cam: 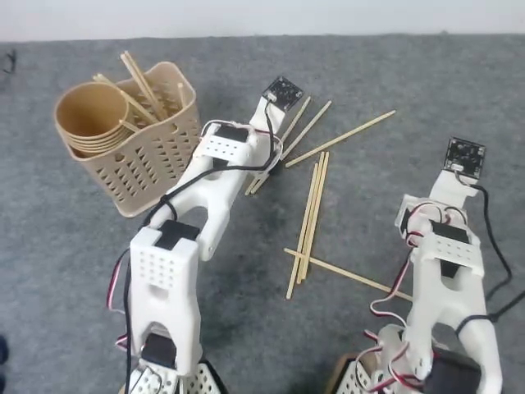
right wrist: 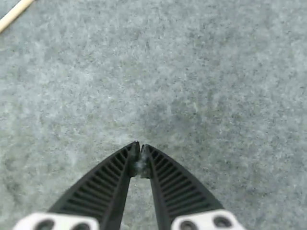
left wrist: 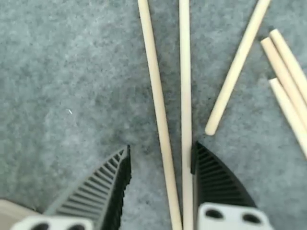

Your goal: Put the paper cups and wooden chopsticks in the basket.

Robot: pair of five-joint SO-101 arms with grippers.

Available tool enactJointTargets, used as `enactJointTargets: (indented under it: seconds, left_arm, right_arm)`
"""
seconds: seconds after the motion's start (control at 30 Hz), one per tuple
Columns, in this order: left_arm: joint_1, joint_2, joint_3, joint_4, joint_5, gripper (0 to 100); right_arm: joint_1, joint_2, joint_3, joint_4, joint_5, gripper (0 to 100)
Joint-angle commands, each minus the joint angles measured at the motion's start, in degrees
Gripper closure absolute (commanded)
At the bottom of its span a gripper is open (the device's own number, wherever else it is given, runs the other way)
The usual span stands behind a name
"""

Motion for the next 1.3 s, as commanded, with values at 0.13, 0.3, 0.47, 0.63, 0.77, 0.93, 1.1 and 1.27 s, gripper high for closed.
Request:
enactJointTargets:
  seconds: [0.13, 0.3, 0.47, 0.63, 0.77, 0.93, 1.1, 1.27]
  left_arm:
    - [-0.1, 8.2, -19.6, 13.2, -0.5, 80]
    - [1.7, 16.7, -32.7, 22.1, -0.6, 82]
    - [4.4, 24.4, -46.5, 30.4, -5.5, 95]
    - [5.4, 30.8, -58.5, 37.2, -7.5, 98]
    - [5.5, 35.0, -67.2, 42.5, -9.3, 99]
    - [5.9, 36.8, -77.8, 49.7, -8.4, 99]
    - [7.3, 33.1, -78.5, 49.6, -6.5, 99]
    - [12.0, 25.1, -74.9, 49.6, -6.4, 99]
  right_arm:
    - [-0.6, -2.0, -0.3, -1.2, -0.3, 99.1]
    - [-0.6, -2.0, -0.3, -1.2, -0.3, 99.1]
    - [-0.6, -2.0, -0.3, -1.2, -0.3, 99.1]
    - [-0.6, -2.0, -0.3, -1.2, -0.3, 99.1]
    - [-0.6, -2.0, -0.3, -1.2, -0.3, 99.1]
    - [-0.6, -2.0, -0.3, -1.2, -0.3, 99.1]
    - [-0.6, -2.0, -0.3, -1.2, -0.3, 99.1]
    - [-0.6, -2.0, -0.3, -1.3, -0.3, 99.1]
